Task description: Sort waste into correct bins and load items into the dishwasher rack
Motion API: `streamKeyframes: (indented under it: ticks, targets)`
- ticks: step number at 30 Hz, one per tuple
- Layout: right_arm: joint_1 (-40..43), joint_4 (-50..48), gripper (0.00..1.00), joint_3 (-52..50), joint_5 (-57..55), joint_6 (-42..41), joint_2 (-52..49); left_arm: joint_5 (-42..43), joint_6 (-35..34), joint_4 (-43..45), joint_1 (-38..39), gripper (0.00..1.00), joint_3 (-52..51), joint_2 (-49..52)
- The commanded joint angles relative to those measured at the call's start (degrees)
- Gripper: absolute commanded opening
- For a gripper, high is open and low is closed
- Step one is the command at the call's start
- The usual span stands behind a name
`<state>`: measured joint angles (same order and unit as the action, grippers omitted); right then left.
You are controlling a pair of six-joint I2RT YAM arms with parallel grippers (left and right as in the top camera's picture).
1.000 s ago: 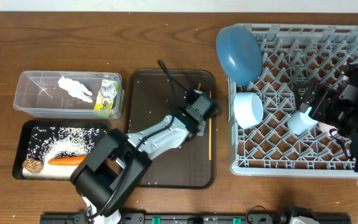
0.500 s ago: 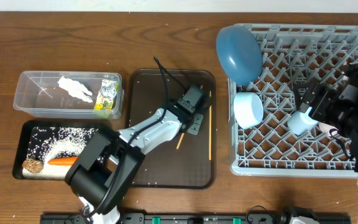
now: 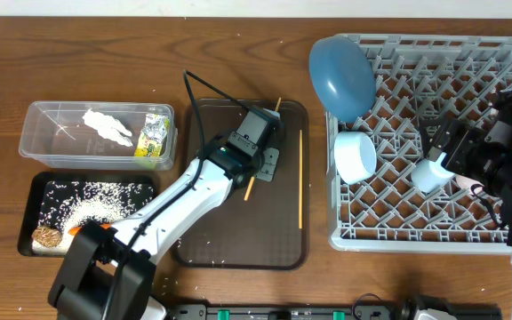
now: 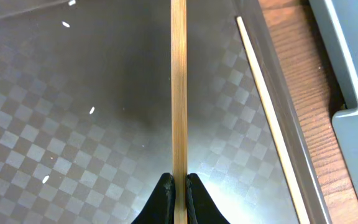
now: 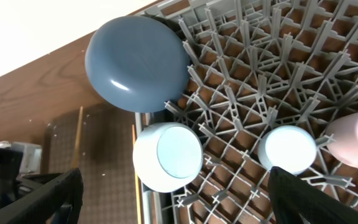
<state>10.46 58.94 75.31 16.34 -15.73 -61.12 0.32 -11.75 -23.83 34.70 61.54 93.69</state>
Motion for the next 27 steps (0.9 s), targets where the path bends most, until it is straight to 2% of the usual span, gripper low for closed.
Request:
streamKeyframes:
  ticks: [1,3,6,11,14,15,17,19,27]
  targets:
    - [-0.1,0.4,0.88,0.8,4.8,0.5,0.0,0.3,0.3,-0.1,-0.2,0.06,-0.3,1.6]
    - [-1.3,0.8,0.88,0.8,6.1,1.5,-0.1,0.3,0.2,0.3,-0.2,0.07,-0.5,3.0]
    - [-3.8,1.3,0.88,0.7,6.0,1.5,-0.5,0.3,0.1,0.6,-0.2,0.15,-0.5,5.5]
    - [-8.6,1.1,0.88,0.7,6.0,2.5,-1.6,0.3,0.1,0.8,-0.2,0.17,-0.5,8.0]
    - [-11.7,1.0,0.87,0.7,6.0,4.3,-2.6,0.3,0.1,0.7,-0.3,0.35,-0.4,7.9]
    - [-12.8,1.0,0.87,0.7,5.9,5.1,-3.0,0.3,0.1,0.5,-0.7,0.40,-0.3,7.5]
    - [-14.9,1.0,0.87,0.7,4.4,5.5,-4.0,0.3,0.1,-0.9,-1.7,0.41,0.3,6.1]
    - [-16.5,0.9,0.86,0.7,2.3,5.5,-4.9,0.3,0.1,-2.7,-3.0,0.47,1.1,4.2]
    - [-24.4,-2.5,0.81,0.7,1.7,3.4,-8.7,0.3,0.1,-10.9,-11.0,0.55,1.9,-8.6]
